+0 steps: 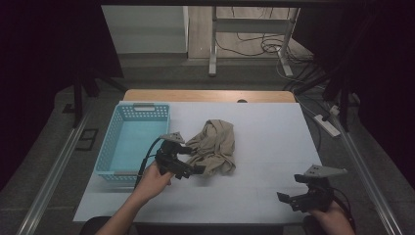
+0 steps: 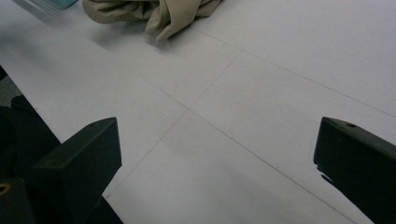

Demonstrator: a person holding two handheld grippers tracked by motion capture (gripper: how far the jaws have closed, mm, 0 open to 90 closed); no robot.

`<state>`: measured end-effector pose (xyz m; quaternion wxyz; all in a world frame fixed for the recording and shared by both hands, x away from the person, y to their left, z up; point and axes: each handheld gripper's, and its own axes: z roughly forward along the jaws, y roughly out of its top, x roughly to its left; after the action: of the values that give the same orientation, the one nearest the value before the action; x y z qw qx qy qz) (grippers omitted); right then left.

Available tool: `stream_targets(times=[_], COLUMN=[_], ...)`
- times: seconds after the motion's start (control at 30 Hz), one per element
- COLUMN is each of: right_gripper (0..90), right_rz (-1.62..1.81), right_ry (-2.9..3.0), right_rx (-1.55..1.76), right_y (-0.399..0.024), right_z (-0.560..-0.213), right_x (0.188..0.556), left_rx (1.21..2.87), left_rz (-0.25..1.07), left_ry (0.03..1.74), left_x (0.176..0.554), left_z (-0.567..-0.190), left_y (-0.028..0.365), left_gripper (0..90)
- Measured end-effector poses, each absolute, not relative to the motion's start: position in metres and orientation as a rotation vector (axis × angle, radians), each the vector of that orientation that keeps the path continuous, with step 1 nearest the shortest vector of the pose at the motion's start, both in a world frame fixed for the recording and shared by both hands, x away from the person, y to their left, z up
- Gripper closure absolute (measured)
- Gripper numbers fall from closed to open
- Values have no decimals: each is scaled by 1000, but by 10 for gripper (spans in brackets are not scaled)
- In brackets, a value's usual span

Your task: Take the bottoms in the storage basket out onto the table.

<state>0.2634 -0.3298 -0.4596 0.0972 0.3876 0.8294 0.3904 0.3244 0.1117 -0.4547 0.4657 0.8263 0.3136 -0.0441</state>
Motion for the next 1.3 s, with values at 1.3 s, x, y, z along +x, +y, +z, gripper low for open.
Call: stream_targets(times=[1.3], right_gripper=[10], right_rz=[1159], right_ry=[2454], right_rx=[1159], right_y=[-331], right_z=[-460], right_x=[264], left_rx=[1943], left_rz=[-145], left_ry=[830], left_x=[281], left_z=[-461], left_y=[160], left_gripper=[0])
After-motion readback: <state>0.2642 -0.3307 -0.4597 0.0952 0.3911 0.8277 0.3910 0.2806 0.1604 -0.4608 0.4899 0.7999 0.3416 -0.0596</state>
